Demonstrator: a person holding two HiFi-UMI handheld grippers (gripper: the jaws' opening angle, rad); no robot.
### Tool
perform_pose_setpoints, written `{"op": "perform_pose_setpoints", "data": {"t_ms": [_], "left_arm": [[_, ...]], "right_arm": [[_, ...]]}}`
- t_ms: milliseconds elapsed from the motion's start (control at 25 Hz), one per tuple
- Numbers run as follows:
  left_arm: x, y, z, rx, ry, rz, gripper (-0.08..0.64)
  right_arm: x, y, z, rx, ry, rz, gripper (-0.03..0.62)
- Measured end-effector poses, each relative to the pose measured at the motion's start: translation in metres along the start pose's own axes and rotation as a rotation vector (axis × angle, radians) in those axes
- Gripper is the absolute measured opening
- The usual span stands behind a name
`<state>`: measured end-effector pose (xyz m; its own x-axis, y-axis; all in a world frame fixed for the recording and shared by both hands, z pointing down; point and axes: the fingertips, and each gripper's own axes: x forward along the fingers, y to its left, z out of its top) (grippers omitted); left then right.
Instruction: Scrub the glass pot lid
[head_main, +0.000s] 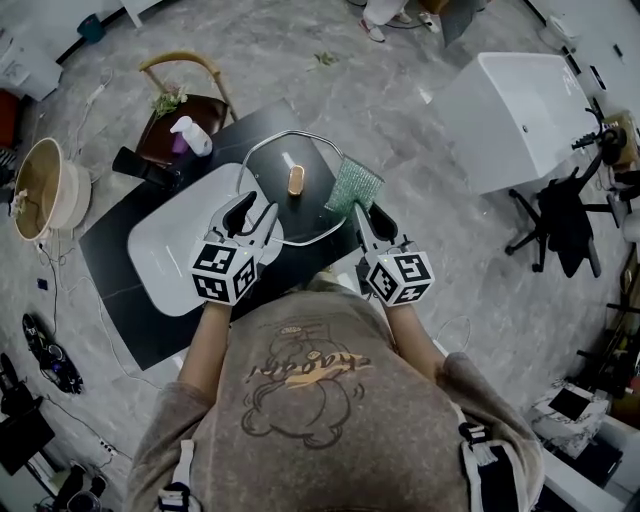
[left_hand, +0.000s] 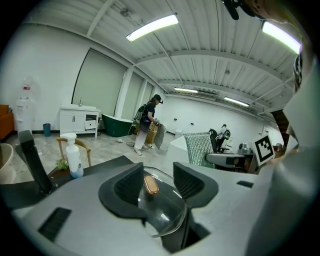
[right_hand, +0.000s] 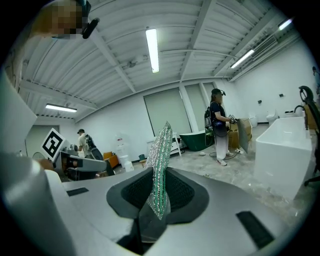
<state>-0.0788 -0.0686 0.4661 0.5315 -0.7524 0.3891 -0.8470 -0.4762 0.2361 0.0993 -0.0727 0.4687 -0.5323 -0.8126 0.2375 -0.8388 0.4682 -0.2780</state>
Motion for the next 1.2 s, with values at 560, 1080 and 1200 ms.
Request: {"op": "perform_pose_setpoints", "data": {"t_ms": [560,1080,1200], "left_arm": [[0.066,-0.001,-0.031,0.023,0.14,-0.034,0.291],[0.127,0.015,-0.077,0.032,0.316,-0.023,0.291],[0.139,0.017,-0.086,0.021,0.353,-0.03,0.291]], "right_arm": [[-0.004,-0.026,0.0,0.021,0.005,-0.013,0.091],[-0.001,-0.042,-0.013,0.058,0.033,-0.02,0.091],[-0.001,-0.045,-0.015,0.063,0.037,-0.027,0.091]]}}
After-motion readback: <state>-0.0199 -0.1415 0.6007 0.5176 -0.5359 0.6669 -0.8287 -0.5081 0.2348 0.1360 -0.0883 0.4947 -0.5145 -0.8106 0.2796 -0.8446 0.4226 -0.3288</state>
